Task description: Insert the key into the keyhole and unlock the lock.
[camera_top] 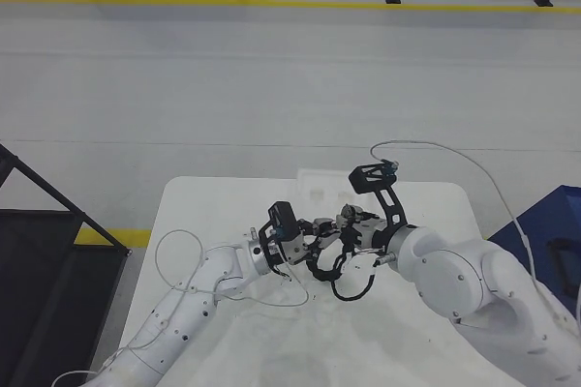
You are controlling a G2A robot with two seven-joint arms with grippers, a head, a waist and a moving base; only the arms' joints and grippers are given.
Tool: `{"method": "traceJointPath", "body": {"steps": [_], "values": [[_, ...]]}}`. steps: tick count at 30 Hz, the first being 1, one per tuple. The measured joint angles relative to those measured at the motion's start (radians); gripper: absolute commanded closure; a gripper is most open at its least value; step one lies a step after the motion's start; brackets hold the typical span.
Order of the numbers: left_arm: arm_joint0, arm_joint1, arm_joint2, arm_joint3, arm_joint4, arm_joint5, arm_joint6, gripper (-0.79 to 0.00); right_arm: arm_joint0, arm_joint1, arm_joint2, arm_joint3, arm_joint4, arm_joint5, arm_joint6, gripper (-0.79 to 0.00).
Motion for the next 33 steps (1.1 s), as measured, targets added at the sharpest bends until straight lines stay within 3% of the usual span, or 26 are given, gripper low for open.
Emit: {"method": "traceJointPath", "body": {"steps": [1,3,4,5,6,11,16,26,33], "values": [[0.000,0.000,0.000,0.000,0.003,0.000,0.001,0.000,0.001,-0.001,-0.002,0.002,-0.001,0.000,0.003,-0.256],[0.000,-0.001,0.000,0.001,0.008,0.000,0.002,0.000,0.004,-0.003,-0.005,0.006,-0.002,0.000,0.009,-0.363],[0.000,-0.001,0.000,0.001,0.010,-0.001,0.003,0.000,0.005,-0.004,-0.005,0.008,0.000,0.000,0.011,-0.594],[0.000,-0.001,-0.001,0.002,0.012,-0.002,0.003,0.000,0.005,-0.006,-0.004,0.009,0.003,0.000,0.011,-0.745],[-0.001,-0.002,-0.001,0.002,0.013,-0.003,0.004,0.000,0.006,-0.007,-0.002,0.009,0.006,-0.001,0.010,-0.785],[-0.003,-0.001,-0.012,0.008,0.014,-0.011,0.005,0.000,0.005,-0.008,0.024,0.001,0.016,-0.028,0.001,-0.785],[-0.005,0.001,-0.025,0.013,-0.004,-0.041,-0.005,0.000,0.001,-0.005,0.056,-0.005,0.026,-0.124,-0.006,-0.785],[-0.037,0.013,-0.076,0.032,-0.141,-0.197,-0.137,0.000,0.041,0.019,0.091,0.037,-0.005,-0.629,0.120,-0.785],[-0.093,0.028,-0.101,0.022,-0.278,-0.317,-0.351,0.000,0.041,0.032,0.104,0.041,0.037,-0.812,0.227,-0.785]]}}
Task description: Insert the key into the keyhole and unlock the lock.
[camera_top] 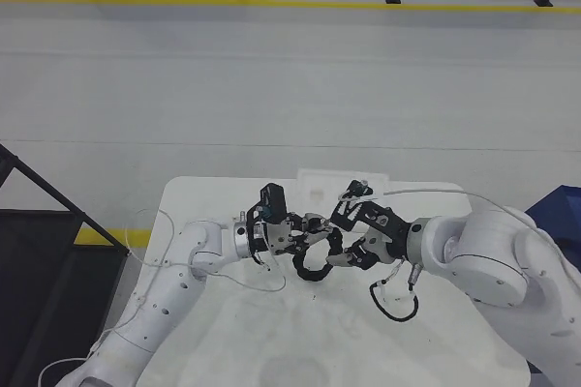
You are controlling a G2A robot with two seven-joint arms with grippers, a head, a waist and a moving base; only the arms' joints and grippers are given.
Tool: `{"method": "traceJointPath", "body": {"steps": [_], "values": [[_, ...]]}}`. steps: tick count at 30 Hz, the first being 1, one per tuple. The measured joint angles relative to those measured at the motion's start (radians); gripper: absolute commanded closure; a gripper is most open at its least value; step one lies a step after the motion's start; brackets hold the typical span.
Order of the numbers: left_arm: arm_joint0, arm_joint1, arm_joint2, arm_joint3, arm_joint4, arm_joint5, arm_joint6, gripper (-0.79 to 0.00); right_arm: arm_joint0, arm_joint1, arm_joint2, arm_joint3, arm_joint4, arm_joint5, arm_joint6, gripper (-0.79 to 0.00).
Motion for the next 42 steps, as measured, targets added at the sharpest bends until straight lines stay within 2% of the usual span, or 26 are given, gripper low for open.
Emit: {"method": "traceJointPath", "body": {"steps": [4,8,11,15,23,29,42], "values": [[-0.038,0.007,-0.002,0.002,-0.080,-0.023,-0.122,0.000,0.002,0.002,0.008,0.016,0.032,-0.027,0.008,-0.785],[-0.069,0.012,-0.001,-0.007,-0.161,-0.006,-0.229,0.000,0.002,0.002,0.008,0.016,0.030,-0.025,0.007,-0.785],[-0.080,0.015,0.005,-0.017,-0.199,0.012,-0.286,0.000,-0.003,0.002,0.007,0.015,0.026,-0.029,-0.001,-0.785],[-0.088,0.016,0.019,-0.023,-0.224,0.031,-0.333,0.000,-0.016,0.004,-0.004,-0.004,-0.039,-0.083,-0.058,-0.785],[-0.098,0.014,0.046,-0.031,-0.234,0.050,-0.351,0.000,-0.008,-0.001,-0.045,-0.026,-0.140,-0.116,-0.115,-0.785],[-0.110,0.015,0.054,-0.045,-0.199,0.050,-0.357,0.000,0.018,-0.009,-0.083,-0.021,-0.133,-0.140,-0.119,-0.785],[-0.107,0.017,0.064,-0.068,-0.096,0.027,-0.284,0.000,0.052,-0.015,-0.107,0.016,-0.124,-0.145,-0.082,-0.785]]}}
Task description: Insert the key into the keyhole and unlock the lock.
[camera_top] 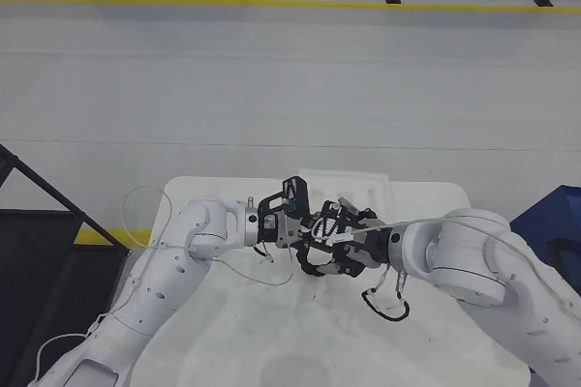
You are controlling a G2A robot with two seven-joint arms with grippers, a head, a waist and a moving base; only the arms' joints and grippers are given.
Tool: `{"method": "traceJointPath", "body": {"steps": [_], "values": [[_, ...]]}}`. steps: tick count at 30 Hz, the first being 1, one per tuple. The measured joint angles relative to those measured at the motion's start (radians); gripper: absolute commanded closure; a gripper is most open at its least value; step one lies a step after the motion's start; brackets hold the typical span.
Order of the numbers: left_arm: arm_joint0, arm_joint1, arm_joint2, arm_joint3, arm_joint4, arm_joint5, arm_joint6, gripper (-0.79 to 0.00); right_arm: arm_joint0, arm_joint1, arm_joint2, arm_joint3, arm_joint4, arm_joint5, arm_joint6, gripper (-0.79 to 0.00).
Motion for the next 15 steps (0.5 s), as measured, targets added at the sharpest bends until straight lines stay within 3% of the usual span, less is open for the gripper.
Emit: {"method": "traceJointPath", "body": {"steps": [10,15], "values": [[-0.001,0.004,-0.001,0.003,0.013,-0.014,0.013,0.000,0.004,0.000,-0.004,0.001,-0.005,-0.018,0.002,-0.785],[-0.002,0.010,-0.011,0.010,0.004,-0.035,-0.001,0.000,-0.004,0.013,0.048,-0.011,-0.030,-0.105,-0.012,-0.785]]}}
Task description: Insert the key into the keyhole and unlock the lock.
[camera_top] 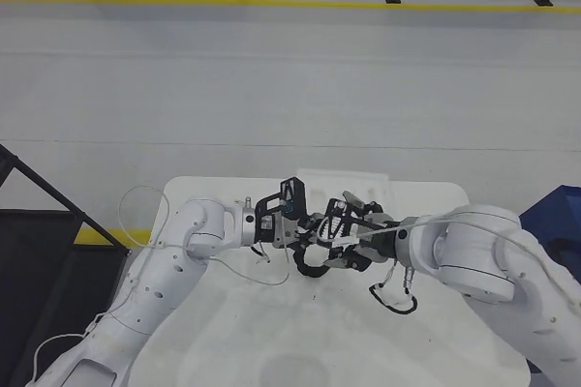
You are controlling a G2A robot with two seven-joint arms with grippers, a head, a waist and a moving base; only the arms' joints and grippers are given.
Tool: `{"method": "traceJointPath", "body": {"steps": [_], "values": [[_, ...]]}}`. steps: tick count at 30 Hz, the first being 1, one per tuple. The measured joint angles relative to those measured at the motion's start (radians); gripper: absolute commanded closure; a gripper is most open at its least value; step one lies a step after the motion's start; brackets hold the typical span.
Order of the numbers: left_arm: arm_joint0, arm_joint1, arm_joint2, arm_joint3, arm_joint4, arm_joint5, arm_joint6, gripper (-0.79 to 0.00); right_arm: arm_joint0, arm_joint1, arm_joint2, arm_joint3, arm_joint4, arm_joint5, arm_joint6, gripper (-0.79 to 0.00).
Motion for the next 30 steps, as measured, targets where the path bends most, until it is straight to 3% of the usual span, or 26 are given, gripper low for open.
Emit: {"method": "traceJointPath", "body": {"steps": [3,7,8,9,12,27,30], "values": [[-0.001,0.004,-0.002,0.000,-0.018,-0.017,-0.019,0.000,-0.016,0.009,0.024,-0.009,-0.038,-0.076,-0.019,-0.785],[-0.006,0.008,0.002,0.002,-0.051,-0.029,-0.053,0.000,-0.042,0.019,0.039,-0.029,-0.106,-0.136,-0.044,-0.520],[-0.008,0.009,0.004,0.003,-0.060,-0.029,-0.063,0.000,-0.050,0.021,0.041,-0.038,-0.128,-0.147,-0.053,-0.406],[-0.009,0.010,0.006,0.003,-0.067,-0.028,-0.070,0.000,-0.056,0.022,0.041,-0.044,-0.145,-0.153,-0.060,-0.382],[-0.013,0.012,0.013,0.005,-0.087,-0.028,-0.091,0.000,-0.074,0.025,0.040,-0.064,-0.202,-0.165,-0.087,-0.329],[-0.022,0.021,0.034,0.014,-0.145,-0.023,-0.131,0.000,-0.107,0.027,0.008,-0.092,-0.346,-0.184,-0.145,-0.240],[-0.025,0.022,0.039,0.014,-0.151,-0.023,-0.131,0.000,-0.107,0.027,0.001,-0.088,-0.361,-0.183,-0.143,-0.185]]}}
